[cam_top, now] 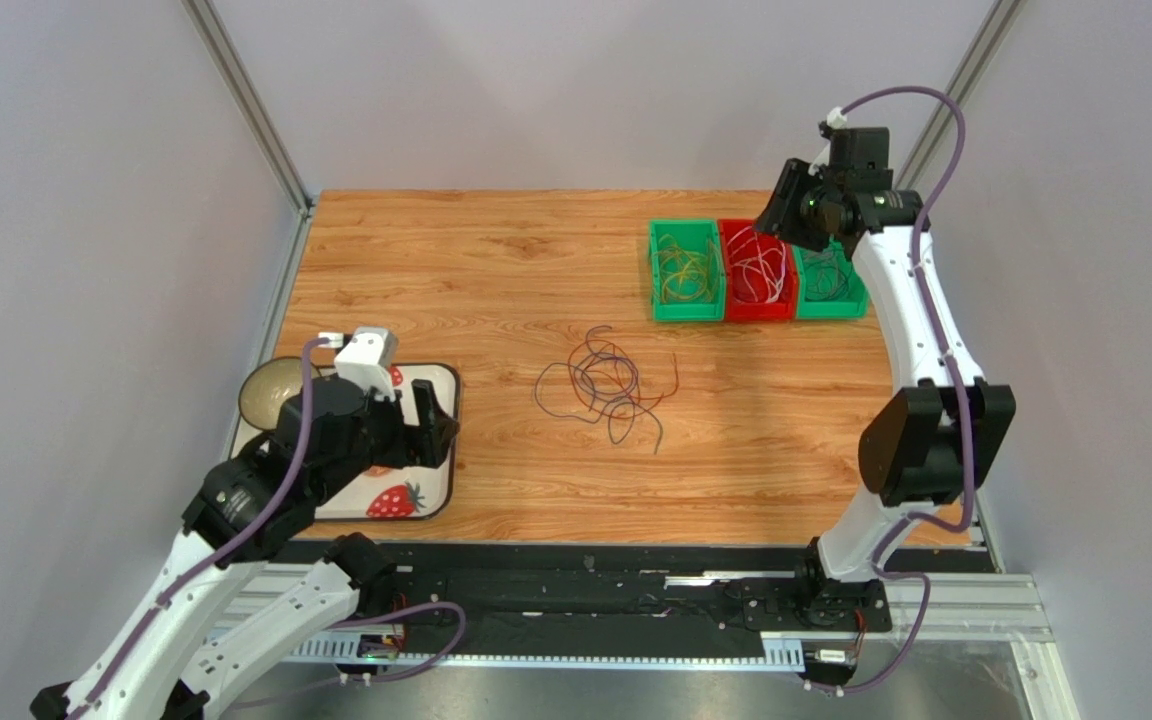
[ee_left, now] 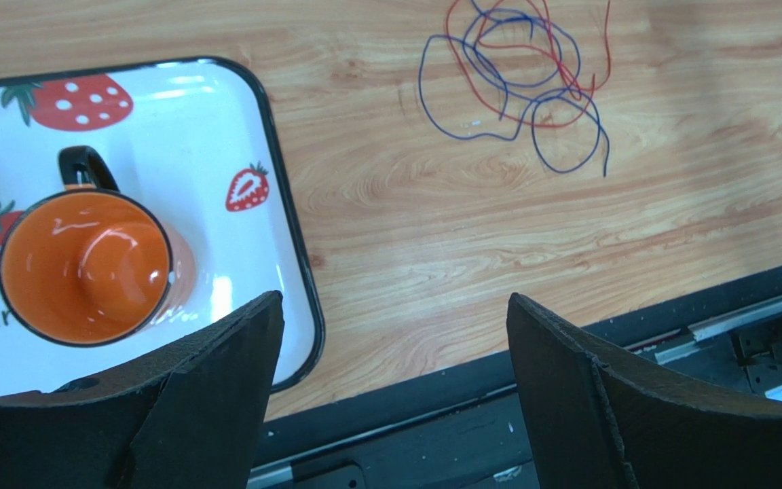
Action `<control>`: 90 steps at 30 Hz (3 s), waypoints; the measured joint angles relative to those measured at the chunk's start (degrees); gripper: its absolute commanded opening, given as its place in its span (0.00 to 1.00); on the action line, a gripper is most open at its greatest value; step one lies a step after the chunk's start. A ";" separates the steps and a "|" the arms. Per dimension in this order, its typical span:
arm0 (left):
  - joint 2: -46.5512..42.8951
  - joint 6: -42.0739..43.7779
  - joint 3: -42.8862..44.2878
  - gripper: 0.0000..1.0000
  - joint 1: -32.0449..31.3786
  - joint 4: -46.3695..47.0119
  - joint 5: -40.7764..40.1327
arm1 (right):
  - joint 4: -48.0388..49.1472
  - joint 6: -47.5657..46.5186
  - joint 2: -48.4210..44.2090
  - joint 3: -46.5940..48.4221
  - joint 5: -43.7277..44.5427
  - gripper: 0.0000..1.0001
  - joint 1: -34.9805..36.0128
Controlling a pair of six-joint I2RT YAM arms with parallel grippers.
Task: Untangle the cables
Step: Place the cable in the bin, then untie the cable.
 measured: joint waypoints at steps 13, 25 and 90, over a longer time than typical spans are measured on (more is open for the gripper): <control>18.45 -4.55 -1.33 0.78 -0.39 10.43 8.74 | 6.88 6.12 -20.81 -28.87 -4.68 0.47 13.22; 35.98 -10.12 -0.15 0.73 -2.60 22.75 12.15 | 9.42 8.66 -25.46 -38.18 -4.83 0.45 17.79; 71.91 -51.45 5.51 0.00 -0.39 58.75 14.99 | 6.21 6.01 -36.72 -46.25 2.01 0.45 17.79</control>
